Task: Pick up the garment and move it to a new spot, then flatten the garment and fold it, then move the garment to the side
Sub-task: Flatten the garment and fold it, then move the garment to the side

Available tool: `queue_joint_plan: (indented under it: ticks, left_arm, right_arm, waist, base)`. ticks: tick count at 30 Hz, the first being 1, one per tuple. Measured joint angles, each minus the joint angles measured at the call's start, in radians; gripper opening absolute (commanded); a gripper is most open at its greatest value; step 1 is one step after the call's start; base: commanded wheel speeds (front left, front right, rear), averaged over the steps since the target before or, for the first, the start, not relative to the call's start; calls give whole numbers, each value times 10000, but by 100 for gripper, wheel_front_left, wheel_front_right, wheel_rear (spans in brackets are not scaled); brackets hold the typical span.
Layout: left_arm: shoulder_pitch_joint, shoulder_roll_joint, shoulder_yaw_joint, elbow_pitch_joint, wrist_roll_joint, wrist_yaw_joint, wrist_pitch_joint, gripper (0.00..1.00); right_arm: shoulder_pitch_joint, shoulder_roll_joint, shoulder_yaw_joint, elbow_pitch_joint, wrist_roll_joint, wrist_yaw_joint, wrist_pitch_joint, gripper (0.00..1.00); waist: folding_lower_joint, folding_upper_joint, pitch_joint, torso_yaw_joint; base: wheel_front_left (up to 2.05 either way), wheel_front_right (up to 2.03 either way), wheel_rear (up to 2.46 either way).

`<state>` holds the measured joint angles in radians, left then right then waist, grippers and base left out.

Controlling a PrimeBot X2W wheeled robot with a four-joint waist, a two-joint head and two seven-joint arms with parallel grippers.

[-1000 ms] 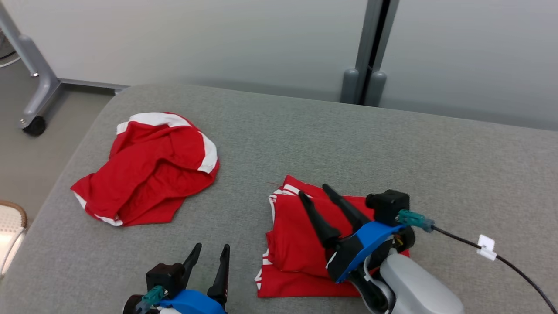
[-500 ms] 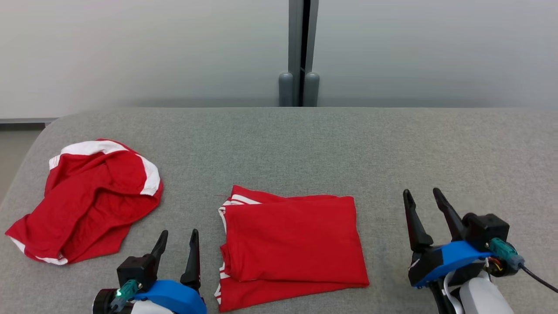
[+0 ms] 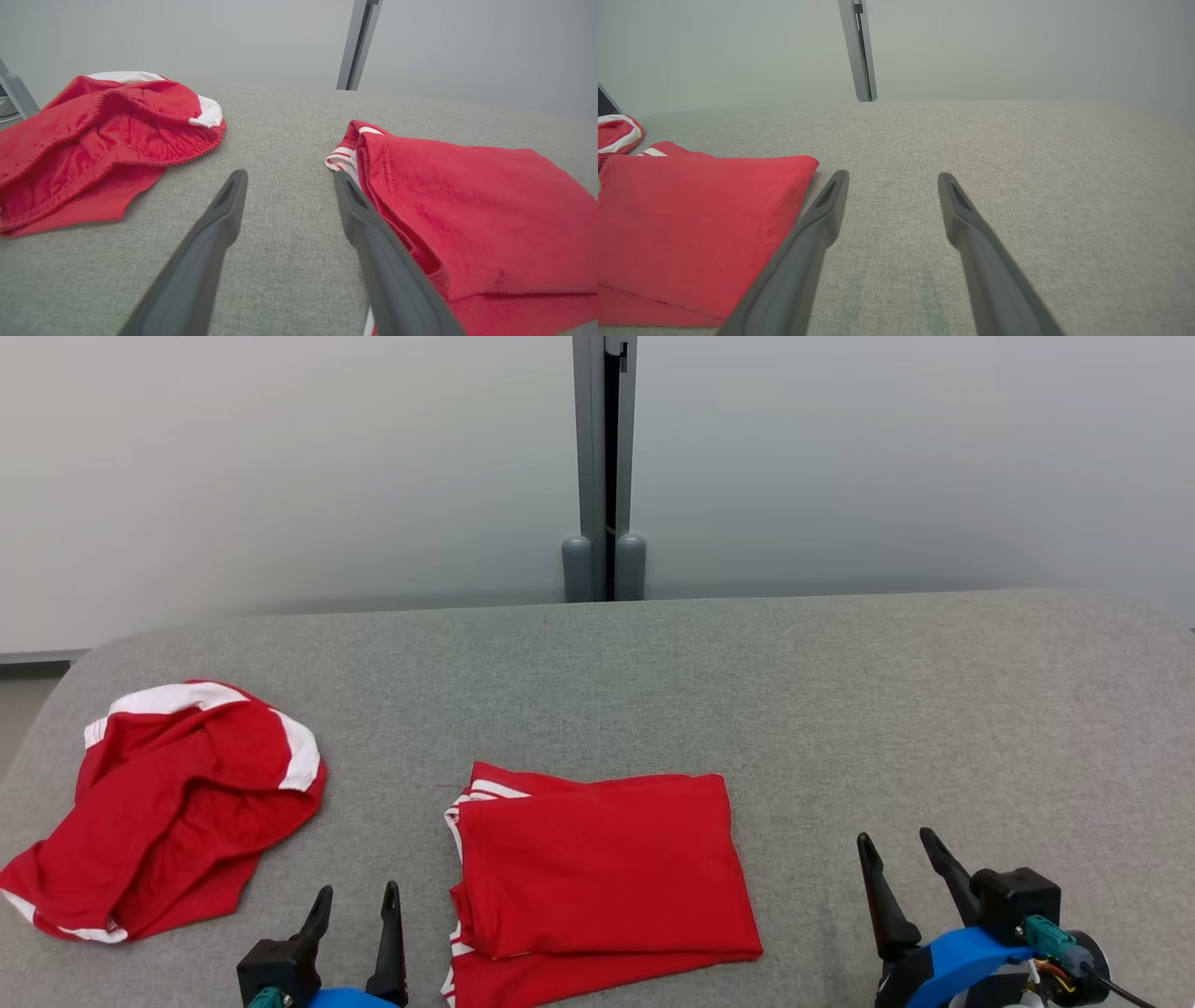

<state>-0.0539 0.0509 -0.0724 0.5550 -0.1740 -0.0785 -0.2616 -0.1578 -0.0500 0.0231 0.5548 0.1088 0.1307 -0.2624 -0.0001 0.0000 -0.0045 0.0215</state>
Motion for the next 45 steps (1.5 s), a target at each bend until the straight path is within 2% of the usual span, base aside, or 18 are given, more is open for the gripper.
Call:
queue_joint_plan:
  ticks: [8, 16, 22, 29, 33, 36, 37, 38, 41, 45]
  left_arm:
    - [262, 0, 117, -173, 171, 71, 0, 100]
    - [262, -2, -98, -213, 163, 0, 0, 100]
    - [198, -2, -447, -324, -12, -48, -2, 100]
    - [-124, -2, -706, -341, -113, -100, -2, 100]
    - [-340, -2, -769, -326, -115, -117, 0, 100]
    - [-410, 0, -798, -314, -148, -123, -2, 100]
    - [-430, 4, -811, -309, -174, -155, 0, 100]
    - [-452, 2, -819, -309, -182, -165, 0, 100]
    - [-457, 0, -802, -316, -184, -188, 0, 100]
    - [-432, 6, -696, -337, -198, -173, -2, 100]
  right_arm:
    - [148, -2, 176, 0, 104, 0, -2, 100]
    - [190, -4, 385, 58, 336, 0, -2, 100]
    - [27, -2, 980, 474, 803, 0, -2, 100]
    - [-868, 8, 1781, 1047, 1490, 0, -2, 100]
    - [-1349, 4, 1990, 1768, 1799, 0, 0, 100]
    - [-1672, 10, 2169, 2748, 2011, 0, -6, 100]
    - [-1755, 10, 2205, 3001, 2224, 0, -42, 69]
    - [-1886, 6, 2249, 3181, 2408, 0, -48, 0]
    - [-2154, -10, 2330, 3363, 2661, 0, -44, 0]
    - [-2166, 31, 2255, 3168, 2627, 6, -23, 0]
  waist:
    - [0, 0, -149, -185]
    - [1, 0, -75, -33]
    - [1, -1, 251, 309]
    - [2, 0, 881, 877]
    - [3, 1, 1179, 1260]
    - [2, 1, 1345, 1538]
    - [2, 1, 1392, 1614]
    - [2, 0, 1433, 1679]
    - [2, 0, 1517, 1757]
    - [1, 0, 1489, 1507]
  base:
    - [0, 0, 0]
    - [0, 0, 0]
    - [0, 0, 0]
    - [0, 0, 0]
    - [0, 0, 0]
    - [0, 0, 0]
    - [0, 0, 0]
    - [0, 0, 0]
    - [0, 0, 0]
    - [0, 0, 0]
